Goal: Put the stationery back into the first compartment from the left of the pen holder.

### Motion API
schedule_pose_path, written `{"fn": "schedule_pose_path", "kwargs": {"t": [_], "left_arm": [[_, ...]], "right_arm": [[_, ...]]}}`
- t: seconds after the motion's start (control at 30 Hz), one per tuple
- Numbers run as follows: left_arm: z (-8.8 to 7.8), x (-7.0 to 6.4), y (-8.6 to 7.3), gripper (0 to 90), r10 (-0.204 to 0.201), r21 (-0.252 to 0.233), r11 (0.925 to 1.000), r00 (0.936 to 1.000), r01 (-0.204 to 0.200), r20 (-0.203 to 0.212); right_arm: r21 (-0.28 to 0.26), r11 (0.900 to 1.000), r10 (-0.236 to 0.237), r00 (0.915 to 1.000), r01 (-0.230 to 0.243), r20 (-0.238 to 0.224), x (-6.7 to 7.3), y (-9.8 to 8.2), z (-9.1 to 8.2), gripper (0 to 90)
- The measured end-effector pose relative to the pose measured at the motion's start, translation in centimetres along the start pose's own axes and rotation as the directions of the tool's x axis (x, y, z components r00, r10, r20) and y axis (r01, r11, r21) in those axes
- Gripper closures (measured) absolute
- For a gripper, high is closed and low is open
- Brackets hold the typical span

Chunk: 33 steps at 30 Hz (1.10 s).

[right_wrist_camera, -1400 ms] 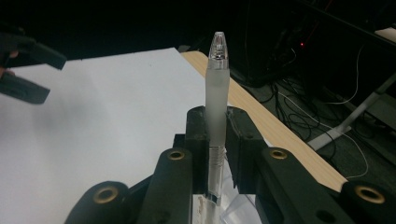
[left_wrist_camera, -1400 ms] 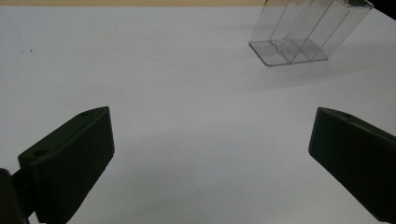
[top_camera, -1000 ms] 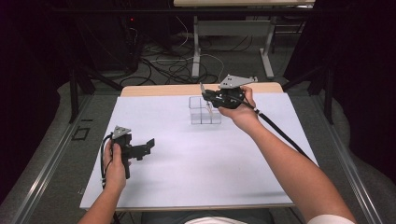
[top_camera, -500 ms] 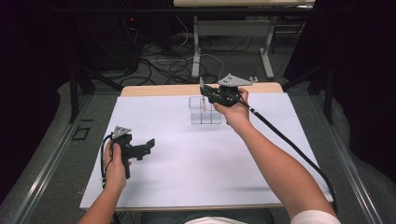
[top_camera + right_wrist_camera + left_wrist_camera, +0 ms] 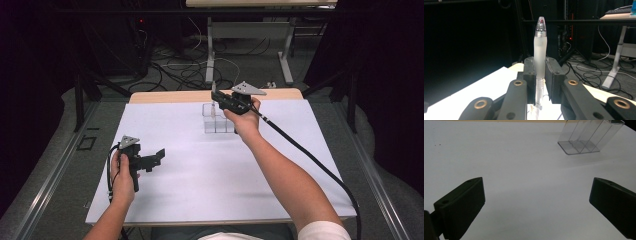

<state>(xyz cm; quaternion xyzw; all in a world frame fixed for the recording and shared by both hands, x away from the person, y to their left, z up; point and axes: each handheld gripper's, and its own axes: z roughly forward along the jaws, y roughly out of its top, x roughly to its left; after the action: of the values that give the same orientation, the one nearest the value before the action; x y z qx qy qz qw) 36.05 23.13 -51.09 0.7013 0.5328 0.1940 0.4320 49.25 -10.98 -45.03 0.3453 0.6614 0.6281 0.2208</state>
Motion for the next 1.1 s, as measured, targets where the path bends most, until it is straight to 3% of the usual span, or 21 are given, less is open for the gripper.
{"fn": "schedule_pose_path", "kwargs": {"t": [0.23, 0.47, 0.6, 0.8, 1.1], "left_arm": [[-0.1, 0.1, 0.0, 0.2, -0.004, 0.0, 1.0, 1.0, 0.004, 0.0], [-0.2, 0.2, 0.0, 0.2, -0.009, -0.002, 1.0, 1.0, 0.009, 0.0], [-0.1, 0.1, 0.0, 0.2, -0.006, -0.004, 1.0, 1.0, 0.006, 0.005], [-0.1, 0.1, -0.1, 0.2, -0.008, -0.003, 1.0, 0.9999, 0.008, 0.007], [-0.1, 0.1, -0.1, 0.2, -0.008, -0.001, 1.0, 0.9999, 0.008, 0.008]], "right_arm": [[-0.028, 0.999, 0.019, 0.9993, -0.018, 0.033, -0.3, -0.9, 0.9, 79.8], [-0.074, 0.993, 0.093, 0.9949, -0.09, 0.041, -0.5, -0.5, 1.1, 79.9], [-0.099, 0.991, 0.091, 0.9938, -0.084, 0.063, -0.9, -0.4, 1.3, 79.9], [-0.067, 0.995, 0.081, 0.9933, -0.076, 0.082, -1.5, -1.2, 1.8, 79.8], [-0.011, 0.996, 0.086, 0.9931, -0.085, 0.08, -1.2, -2.8, 2.5, 79.8]]}}
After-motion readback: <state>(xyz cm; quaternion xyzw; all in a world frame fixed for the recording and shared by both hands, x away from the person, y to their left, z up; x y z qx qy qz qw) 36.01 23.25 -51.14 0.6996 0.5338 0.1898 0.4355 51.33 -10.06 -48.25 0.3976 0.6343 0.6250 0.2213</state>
